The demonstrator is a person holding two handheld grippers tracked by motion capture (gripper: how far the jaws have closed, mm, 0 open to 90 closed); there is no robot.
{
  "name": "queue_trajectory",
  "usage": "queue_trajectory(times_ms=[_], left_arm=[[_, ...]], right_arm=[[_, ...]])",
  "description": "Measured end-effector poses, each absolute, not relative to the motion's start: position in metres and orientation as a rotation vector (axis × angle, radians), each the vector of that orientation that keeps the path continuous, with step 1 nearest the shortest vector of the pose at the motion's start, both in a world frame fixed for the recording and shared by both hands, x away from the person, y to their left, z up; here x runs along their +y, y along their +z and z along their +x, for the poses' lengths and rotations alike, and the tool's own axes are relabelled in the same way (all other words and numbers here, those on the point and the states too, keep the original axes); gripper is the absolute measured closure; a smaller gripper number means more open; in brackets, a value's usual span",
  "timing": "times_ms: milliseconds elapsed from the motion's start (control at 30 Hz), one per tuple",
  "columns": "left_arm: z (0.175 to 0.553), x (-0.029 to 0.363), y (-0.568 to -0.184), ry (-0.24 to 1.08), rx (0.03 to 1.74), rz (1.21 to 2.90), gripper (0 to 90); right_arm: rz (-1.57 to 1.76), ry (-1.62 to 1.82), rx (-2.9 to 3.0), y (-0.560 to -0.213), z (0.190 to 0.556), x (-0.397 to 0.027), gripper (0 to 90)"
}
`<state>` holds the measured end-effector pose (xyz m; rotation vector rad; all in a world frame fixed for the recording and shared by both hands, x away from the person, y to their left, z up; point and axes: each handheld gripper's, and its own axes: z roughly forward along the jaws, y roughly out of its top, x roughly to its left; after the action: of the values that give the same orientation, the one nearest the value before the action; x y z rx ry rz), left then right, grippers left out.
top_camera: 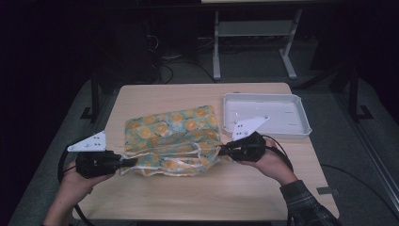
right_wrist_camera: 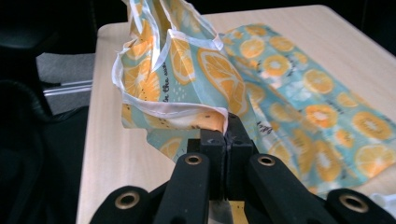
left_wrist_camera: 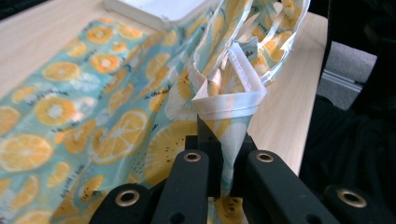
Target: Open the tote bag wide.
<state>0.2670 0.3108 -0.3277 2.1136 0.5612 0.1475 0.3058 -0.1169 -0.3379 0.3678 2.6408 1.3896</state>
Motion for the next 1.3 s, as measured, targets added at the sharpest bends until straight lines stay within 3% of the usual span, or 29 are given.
queue_trajectory(times_ms=[633,1300], left_arm=[[0.322,0.325,-0.333,0.225,0.757,2.011,88.2],[0.377,0.325,-0.388,0.295,1.011,2.098,88.0]], right_arm=[[0.477,1.344,2.559,-0.332,0.37,-0.1,88.5],[0.755,1.194,2.574,-0.398,0.436,-0.065,87.0]])
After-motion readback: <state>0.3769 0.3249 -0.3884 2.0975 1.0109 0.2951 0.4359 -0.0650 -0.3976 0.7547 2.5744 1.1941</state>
